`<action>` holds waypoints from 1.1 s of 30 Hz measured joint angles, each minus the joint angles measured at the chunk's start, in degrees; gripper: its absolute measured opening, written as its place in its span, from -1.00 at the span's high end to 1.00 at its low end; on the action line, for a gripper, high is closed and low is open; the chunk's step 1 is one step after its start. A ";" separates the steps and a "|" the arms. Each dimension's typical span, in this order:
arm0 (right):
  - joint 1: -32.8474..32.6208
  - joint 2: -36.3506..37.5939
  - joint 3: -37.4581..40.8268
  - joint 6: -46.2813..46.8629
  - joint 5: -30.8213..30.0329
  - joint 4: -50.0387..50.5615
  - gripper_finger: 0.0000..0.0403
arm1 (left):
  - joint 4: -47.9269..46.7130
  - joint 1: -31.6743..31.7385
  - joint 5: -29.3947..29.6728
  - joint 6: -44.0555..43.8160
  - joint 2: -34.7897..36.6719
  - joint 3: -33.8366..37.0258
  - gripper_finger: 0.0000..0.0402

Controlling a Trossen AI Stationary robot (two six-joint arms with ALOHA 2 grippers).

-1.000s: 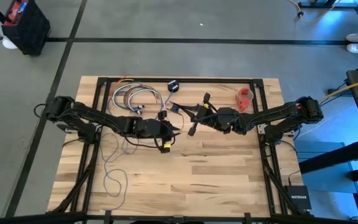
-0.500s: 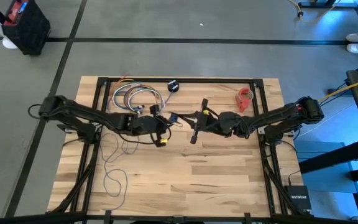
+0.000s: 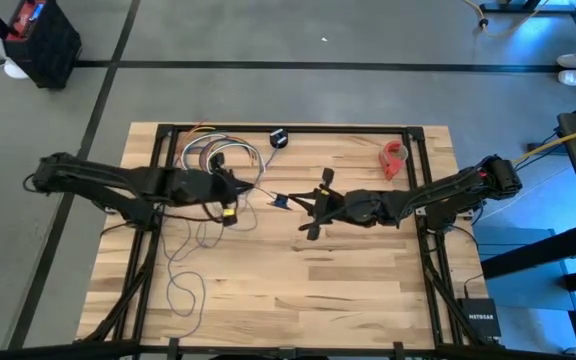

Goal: Coil cords
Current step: Coil the blue wire onto the spool

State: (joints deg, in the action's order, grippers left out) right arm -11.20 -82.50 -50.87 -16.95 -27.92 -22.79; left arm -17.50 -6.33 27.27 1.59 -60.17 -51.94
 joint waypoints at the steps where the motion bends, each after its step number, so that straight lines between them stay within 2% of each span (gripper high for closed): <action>1: 0.35 -0.02 0.00 0.02 -0.15 0.60 0.96 | 0.68 0.00 -0.04 -0.35 0.74 0.00 0.99; 6: 1.61 -1.42 0.00 0.23 -4.28 1.53 0.96 | 5.60 -0.04 -1.31 -1.94 1.42 0.00 0.95; 12: 4.25 -4.74 0.00 1.54 -7.46 1.61 0.96 | 9.31 -0.07 -2.75 -4.12 -2.87 0.00 0.93; 19: 6.93 -8.78 0.00 4.82 -7.70 -1.80 0.96 | 17.99 -0.34 -2.75 -4.60 -9.70 0.00 0.93; 25: 7.21 -9.16 0.00 5.16 -7.69 -5.83 0.96 | 24.92 -0.33 -2.79 -4.61 -15.00 0.00 0.93; 33: 7.10 -9.08 -0.90 4.80 -7.59 -9.26 0.96 | 25.27 -1.89 -2.80 -4.66 -18.85 0.00 0.92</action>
State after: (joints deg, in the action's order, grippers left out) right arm -4.10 -91.58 -51.77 -12.15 -35.52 -32.05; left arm 7.76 -8.22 24.46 -3.08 -79.02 -51.94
